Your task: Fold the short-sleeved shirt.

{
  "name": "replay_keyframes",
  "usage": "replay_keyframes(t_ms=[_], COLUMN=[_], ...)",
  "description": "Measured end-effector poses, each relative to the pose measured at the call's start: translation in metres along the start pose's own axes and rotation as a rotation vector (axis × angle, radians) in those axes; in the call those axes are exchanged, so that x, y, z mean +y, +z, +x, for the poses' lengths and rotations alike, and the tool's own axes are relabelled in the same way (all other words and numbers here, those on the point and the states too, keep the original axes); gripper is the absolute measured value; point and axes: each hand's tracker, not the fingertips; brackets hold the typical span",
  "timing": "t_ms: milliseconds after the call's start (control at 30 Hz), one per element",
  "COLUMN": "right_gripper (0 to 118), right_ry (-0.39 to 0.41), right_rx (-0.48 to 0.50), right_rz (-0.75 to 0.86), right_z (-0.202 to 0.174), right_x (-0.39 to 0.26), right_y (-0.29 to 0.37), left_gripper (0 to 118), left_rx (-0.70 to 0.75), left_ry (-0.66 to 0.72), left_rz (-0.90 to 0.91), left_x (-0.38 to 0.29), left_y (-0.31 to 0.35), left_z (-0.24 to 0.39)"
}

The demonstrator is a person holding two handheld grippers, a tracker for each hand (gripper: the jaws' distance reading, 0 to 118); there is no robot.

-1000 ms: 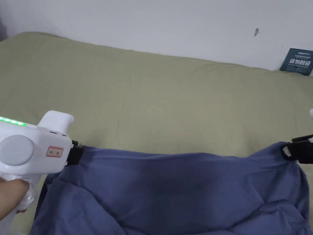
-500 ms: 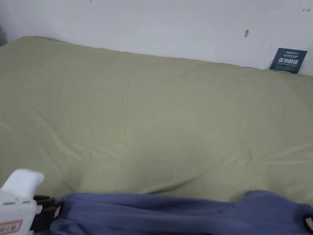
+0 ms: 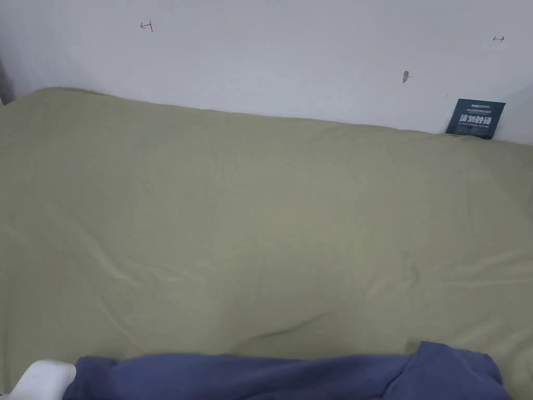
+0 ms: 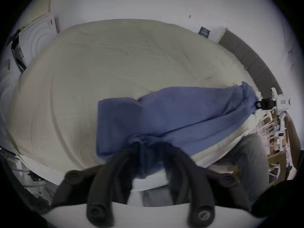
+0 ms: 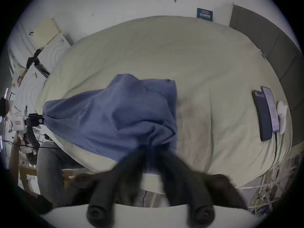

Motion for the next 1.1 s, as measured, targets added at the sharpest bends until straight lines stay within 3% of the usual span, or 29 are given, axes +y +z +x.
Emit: replay_keyframes(t_ms=[33,67,100,300,400,467,500,533,567,600,733,900,1033,1100], right_gripper=[48,71,76,76,76,74,73,58,28,2,1,1,1,1], right_ry=[0.007,0.008,-0.005,-0.039,-0.045,-0.043,-0.032,0.0,0.039,0.083,0.151,0.151,0.144,0.127], right_rx=[0.016,0.019,0.034,0.073,-0.027,-0.078,-0.107,-0.133,-0.163,-0.2,-0.209,-0.146,-0.102,-0.07], right_rz=[0.018,0.046,0.101,0.369,0.467,0.493,0.506,0.509,0.49,0.488,0.493,0.413,0.426,0.442], right_z=[-0.002,-0.005,-0.007,-0.052,-0.094,-0.122,-0.137,-0.151,-0.161,-0.174,-0.206,-0.22,-0.213,-0.205], right_x=[0.001,0.002,0.004,0.017,0.02,0.017,0.013,0.008,0.003,-0.004,-0.033,-0.048,-0.046,-0.04], right_y=[0.007,0.02,0.036,0.116,0.12,0.109,0.101,0.093,0.08,0.069,0.034,0.007,0.017,0.026], left_gripper=[50,65,74,75,75,74,69,38,1,0,0,0,0,0], left_rx=[-0.035,-0.043,-0.032,-0.075,-0.044,0.041,0.081,0.121,0.152,0.163,0.134,0.093,0.054,-0.063], left_ry=[0.008,0.008,0.007,0.103,0.142,0.122,0.104,0.094,0.073,0.042,0.001,0.006,0.03,0.138], left_rz=[0.0,0.004,0.016,0.352,0.477,0.523,0.527,0.517,0.511,0.482,0.469,0.407,0.394,0.387], left_x=[-0.001,-0.001,-0.002,0.018,0.037,0.042,0.045,0.044,0.043,0.041,0.012,-0.004,0.0,0.007], left_y=[0.004,0.01,0.018,0.09,0.099,0.093,0.087,0.081,0.07,0.061,0.037,0.016,0.016,0.02], left_z=[0.002,0.004,0.007,0.038,0.071,0.106,0.122,0.136,0.147,0.16,0.202,0.216,0.194,0.157])
